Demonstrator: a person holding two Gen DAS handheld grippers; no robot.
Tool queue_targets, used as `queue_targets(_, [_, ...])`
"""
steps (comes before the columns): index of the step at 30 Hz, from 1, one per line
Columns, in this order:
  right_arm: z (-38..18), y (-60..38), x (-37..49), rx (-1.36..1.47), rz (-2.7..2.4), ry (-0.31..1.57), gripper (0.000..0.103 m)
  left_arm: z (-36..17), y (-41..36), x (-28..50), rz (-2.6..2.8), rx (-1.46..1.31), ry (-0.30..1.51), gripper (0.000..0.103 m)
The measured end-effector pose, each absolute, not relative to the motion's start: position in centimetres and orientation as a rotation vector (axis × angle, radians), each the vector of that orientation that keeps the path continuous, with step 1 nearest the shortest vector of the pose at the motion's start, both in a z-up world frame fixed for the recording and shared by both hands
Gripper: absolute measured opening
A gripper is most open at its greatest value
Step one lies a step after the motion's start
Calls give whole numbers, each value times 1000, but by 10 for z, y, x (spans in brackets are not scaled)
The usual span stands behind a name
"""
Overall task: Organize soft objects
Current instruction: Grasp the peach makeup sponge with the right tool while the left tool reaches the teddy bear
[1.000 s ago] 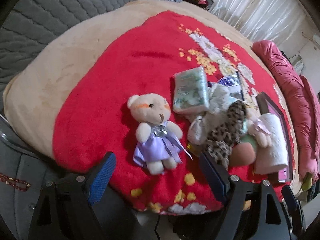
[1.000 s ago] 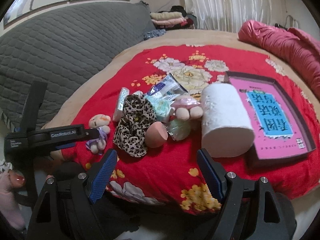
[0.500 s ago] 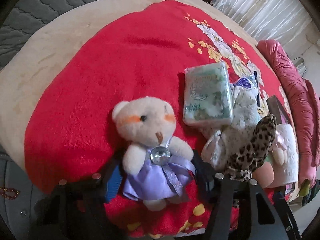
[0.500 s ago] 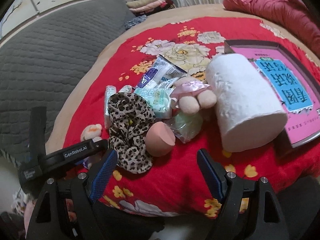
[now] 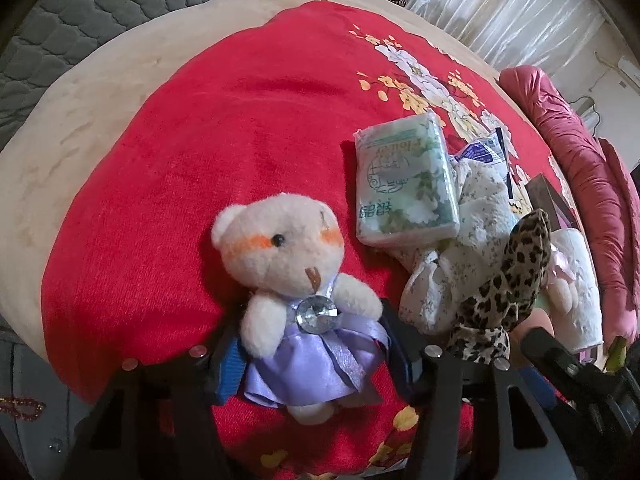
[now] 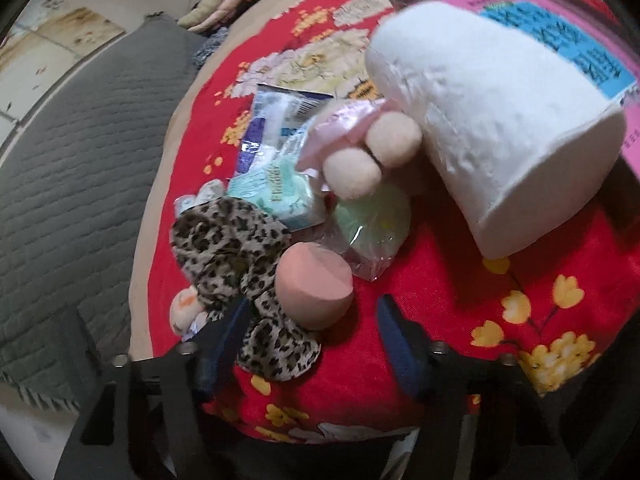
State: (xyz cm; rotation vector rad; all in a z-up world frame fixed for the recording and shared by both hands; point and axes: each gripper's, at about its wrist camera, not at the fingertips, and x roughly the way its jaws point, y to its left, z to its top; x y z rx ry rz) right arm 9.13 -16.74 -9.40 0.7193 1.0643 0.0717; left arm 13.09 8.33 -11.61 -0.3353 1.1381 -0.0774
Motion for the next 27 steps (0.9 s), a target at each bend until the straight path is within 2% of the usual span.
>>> queue_targets(6, [-97,-165,102,706,83,1040,40,-117,83,131,-82,-332,1132,59])
queue_targets(18, [-67,-150,80,481,190,971,39,-111,82,125,-99,-335,1094,47])
queue_targets(27, [-29,-156,55,344,222,845,39,-95,86,114,-112,-335,1024,46])
